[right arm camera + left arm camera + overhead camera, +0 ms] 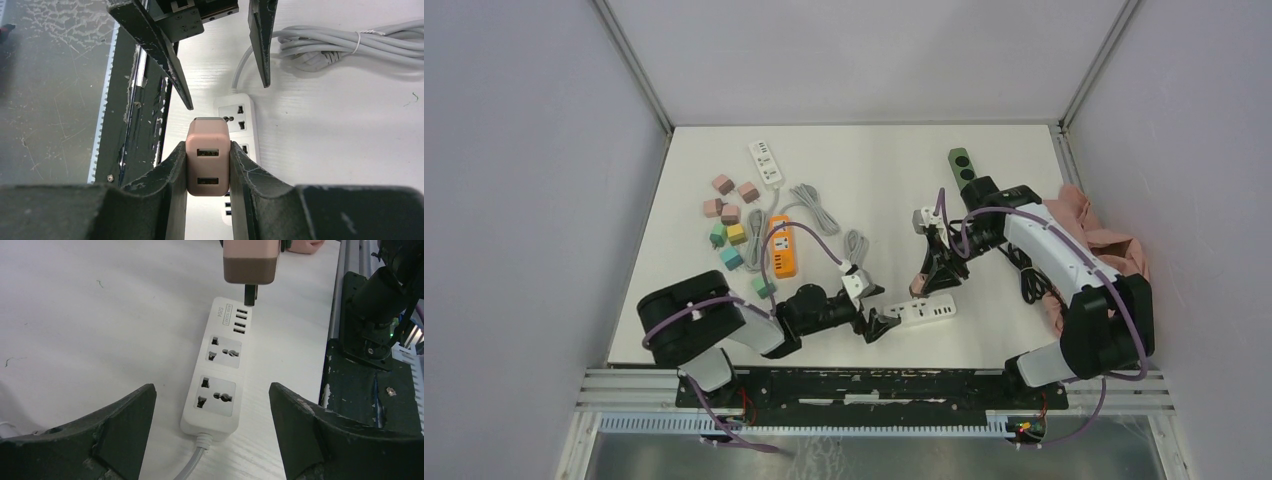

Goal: Pull the plug off the socket
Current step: Remove the plug from the socket.

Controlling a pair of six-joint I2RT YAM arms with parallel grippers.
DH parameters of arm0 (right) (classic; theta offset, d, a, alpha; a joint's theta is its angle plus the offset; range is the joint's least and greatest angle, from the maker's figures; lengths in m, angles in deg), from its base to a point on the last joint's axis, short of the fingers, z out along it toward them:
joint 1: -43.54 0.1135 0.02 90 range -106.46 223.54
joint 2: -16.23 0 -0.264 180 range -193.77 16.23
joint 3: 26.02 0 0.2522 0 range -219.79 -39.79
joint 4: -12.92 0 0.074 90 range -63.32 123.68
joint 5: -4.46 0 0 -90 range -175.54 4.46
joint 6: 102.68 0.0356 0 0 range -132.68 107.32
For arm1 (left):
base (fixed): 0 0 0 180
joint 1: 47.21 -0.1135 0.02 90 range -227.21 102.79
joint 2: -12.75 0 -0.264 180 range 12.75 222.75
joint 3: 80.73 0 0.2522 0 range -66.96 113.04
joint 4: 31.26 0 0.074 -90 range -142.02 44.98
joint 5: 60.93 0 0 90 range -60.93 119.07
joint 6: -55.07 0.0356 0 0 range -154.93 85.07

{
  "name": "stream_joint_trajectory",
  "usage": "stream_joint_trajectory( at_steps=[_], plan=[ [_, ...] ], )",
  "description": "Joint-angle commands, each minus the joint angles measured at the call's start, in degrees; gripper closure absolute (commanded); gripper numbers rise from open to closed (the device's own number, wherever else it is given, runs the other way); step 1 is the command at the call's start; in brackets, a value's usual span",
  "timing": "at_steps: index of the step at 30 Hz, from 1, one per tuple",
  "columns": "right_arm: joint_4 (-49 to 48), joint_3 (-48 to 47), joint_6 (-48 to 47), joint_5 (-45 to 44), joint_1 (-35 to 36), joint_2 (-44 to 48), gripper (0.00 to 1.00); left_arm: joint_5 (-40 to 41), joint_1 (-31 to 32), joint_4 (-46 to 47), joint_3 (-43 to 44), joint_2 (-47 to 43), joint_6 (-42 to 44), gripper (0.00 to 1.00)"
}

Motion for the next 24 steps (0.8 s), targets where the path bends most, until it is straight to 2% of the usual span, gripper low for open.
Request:
stream_joint_trajectory(
  at_steps=[1,11,24],
  plan=[
    [1.8,-2.6,1.0,4.1,-0.6,-0.7,1.00,0.8,-0.3,-15.0,3.5,-6.9,-3.0,0.10],
    [2.1,-2.8,1.3,5.2,-1.0,-1.0,1.00,4.0,-0.4,-30.1,6.0,-16.2,-3.9,0.09],
    [1.8,-3.0,3.5,7.6,-1.2,-2.5,1.00,5.5,-0.6,-38.3,7.3,-24.9,-8.0,0.09]
  ],
)
